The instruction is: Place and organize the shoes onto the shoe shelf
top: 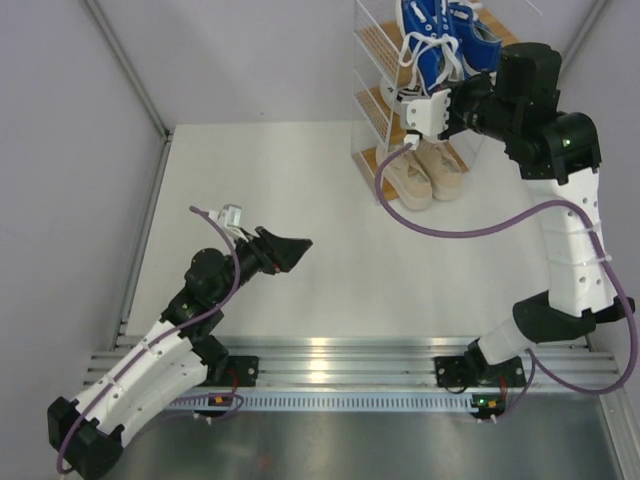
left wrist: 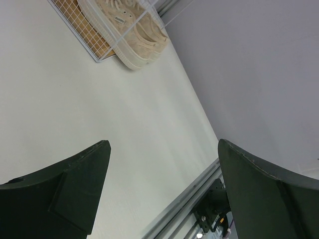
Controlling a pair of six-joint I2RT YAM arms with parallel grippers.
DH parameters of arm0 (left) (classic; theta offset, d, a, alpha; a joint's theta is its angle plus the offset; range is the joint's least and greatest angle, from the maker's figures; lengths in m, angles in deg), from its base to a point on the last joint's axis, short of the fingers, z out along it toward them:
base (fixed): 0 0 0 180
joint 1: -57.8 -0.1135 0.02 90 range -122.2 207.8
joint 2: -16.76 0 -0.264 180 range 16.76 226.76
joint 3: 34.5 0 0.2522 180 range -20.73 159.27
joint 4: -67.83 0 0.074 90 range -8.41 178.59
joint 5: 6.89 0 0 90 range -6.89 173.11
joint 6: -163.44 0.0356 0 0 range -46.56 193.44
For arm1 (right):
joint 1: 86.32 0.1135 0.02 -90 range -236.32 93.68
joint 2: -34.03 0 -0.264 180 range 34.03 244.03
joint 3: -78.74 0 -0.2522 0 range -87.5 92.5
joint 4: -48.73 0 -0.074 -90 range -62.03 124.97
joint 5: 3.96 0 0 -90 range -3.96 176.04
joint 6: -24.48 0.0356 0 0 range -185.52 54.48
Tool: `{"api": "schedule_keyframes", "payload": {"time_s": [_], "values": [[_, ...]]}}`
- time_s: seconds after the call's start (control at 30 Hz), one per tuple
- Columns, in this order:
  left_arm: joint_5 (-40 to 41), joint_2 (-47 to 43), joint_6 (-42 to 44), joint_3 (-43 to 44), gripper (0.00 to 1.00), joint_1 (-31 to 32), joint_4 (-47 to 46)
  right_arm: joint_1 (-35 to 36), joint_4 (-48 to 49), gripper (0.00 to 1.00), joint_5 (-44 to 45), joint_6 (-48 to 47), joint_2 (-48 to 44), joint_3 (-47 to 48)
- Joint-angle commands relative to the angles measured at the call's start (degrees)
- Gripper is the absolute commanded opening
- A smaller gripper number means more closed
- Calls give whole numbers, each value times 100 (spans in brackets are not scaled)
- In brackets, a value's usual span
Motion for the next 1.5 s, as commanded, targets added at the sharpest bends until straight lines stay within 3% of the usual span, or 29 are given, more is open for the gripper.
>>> {"api": "schedule_keyframes", "payload": {"time_s": [0.0, 0.43, 0.97, 1.33, 1.47], "values": [[83, -259, 101, -172, 94, -27, 12, -195, 1441, 0, -28, -326, 64, 469], [268, -988, 40, -453, 95, -18, 434, -477, 1776, 1, -204, -555, 636, 522], [356, -1261, 22, -506, 96, -27, 557, -547, 1768, 10, -266, -476, 241, -32], [329, -1296, -4, -515, 96, -27, 548, -582, 1829, 21, -309, -265, 74, -103], [312, -1305, -13, -524, 95, -27, 548, -582, 1873, 31, -327, -81, 30, -103]]}}
